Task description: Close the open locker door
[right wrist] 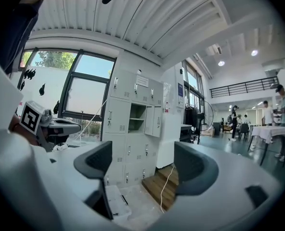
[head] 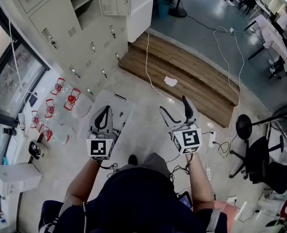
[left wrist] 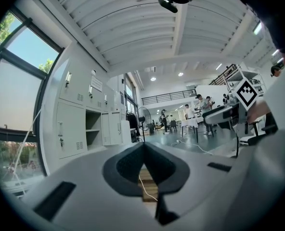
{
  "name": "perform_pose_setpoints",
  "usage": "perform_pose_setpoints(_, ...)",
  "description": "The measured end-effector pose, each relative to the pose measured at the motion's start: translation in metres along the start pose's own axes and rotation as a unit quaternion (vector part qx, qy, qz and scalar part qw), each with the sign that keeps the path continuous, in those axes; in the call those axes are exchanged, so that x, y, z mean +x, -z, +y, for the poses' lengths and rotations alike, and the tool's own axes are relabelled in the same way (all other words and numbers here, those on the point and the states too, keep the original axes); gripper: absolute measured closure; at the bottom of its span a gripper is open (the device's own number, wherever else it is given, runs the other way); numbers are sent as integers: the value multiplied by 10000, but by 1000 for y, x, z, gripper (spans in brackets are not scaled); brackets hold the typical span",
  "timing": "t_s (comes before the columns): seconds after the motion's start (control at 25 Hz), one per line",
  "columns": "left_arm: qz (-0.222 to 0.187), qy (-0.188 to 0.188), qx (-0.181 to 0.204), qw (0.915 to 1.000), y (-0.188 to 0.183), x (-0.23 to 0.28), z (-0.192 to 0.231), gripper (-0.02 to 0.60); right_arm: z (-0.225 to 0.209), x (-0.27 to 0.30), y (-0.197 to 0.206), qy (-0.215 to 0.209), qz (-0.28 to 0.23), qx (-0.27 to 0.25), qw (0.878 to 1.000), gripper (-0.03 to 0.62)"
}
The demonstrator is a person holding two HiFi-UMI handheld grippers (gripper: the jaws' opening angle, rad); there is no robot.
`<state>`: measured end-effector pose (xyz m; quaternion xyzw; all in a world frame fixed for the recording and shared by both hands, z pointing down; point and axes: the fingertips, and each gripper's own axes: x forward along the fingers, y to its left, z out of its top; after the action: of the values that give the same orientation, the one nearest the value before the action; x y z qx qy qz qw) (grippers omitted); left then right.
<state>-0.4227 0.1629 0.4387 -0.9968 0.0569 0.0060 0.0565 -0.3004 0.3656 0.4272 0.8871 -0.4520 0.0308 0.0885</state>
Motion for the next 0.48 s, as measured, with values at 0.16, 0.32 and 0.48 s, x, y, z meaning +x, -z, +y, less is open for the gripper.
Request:
perform_pose_setpoints(0.16,69,-11,31,10000,2,19,2,578,-12,20,-2,-84,15,-14,10000,181)
perform_pose_setpoints(0.32,100,-127,59,9999,6,50,-3,578,-37,48,1,-240,-30,9,9997,183)
perform_pose_setpoints(0.48,72,-411,34,9991,8,97,-10,578,-79,84,11,-496,-58,63,9987,183)
